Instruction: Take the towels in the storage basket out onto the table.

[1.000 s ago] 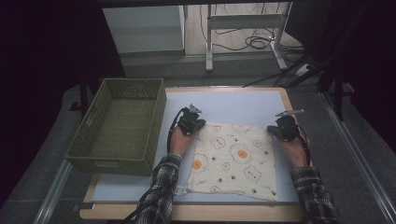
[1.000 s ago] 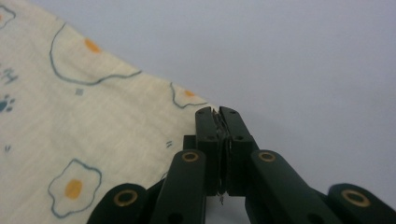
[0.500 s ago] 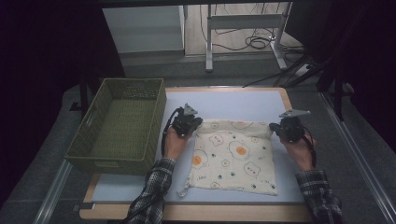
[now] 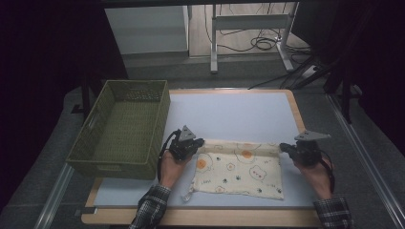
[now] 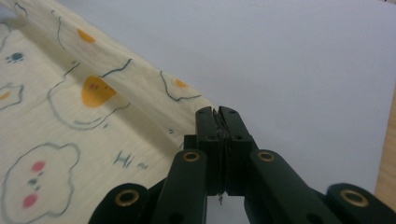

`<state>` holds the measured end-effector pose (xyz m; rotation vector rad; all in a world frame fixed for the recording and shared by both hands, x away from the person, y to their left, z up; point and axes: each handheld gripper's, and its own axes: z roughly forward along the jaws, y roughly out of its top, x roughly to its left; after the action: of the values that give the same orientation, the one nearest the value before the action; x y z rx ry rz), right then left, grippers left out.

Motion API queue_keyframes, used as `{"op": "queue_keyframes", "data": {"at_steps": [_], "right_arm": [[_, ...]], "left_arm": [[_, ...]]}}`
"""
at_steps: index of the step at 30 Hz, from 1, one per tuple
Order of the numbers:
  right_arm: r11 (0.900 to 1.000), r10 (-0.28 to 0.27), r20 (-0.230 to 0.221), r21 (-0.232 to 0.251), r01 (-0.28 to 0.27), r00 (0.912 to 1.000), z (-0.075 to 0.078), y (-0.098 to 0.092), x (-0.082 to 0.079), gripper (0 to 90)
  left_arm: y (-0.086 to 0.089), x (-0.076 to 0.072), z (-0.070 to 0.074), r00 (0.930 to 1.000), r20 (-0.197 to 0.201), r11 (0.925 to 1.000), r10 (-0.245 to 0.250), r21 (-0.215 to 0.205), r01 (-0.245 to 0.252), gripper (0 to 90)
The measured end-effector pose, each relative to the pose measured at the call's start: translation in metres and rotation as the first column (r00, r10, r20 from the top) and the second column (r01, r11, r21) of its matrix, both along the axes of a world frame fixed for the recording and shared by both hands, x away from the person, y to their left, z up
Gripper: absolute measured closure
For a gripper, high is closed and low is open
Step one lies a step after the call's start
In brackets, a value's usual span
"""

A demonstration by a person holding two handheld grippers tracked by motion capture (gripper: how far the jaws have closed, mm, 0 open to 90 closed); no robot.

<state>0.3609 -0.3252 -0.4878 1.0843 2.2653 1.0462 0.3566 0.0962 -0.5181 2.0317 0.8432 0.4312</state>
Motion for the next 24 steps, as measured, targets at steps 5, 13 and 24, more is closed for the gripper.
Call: {"op": "queue_keyframes", "data": {"at_steps": [5,13,24], "right_arm": [[1.000,0.019,0.004,0.013,-0.019,0.9998,0.001,-0.002,-0.024,88.0],[0.998,0.060,0.000,0.008,-0.060,0.9982,-0.001,-0.003,-0.063,88.0],[0.994,0.110,-0.028,0.026,-0.109,0.9936,-0.005,-0.002,-0.099,87.7]], "left_arm": [[0.003,-0.023,0.000,0.9995,0.002,0.9993,-0.031,-0.022,0.031,87.5],[0.008,-0.055,0.001,0.9978,-0.001,0.9970,-0.067,-0.039,0.067,87.2],[0.012,-0.083,0.000,0.9952,-0.003,0.9943,-0.097,-0.043,0.097,86.2]]}}
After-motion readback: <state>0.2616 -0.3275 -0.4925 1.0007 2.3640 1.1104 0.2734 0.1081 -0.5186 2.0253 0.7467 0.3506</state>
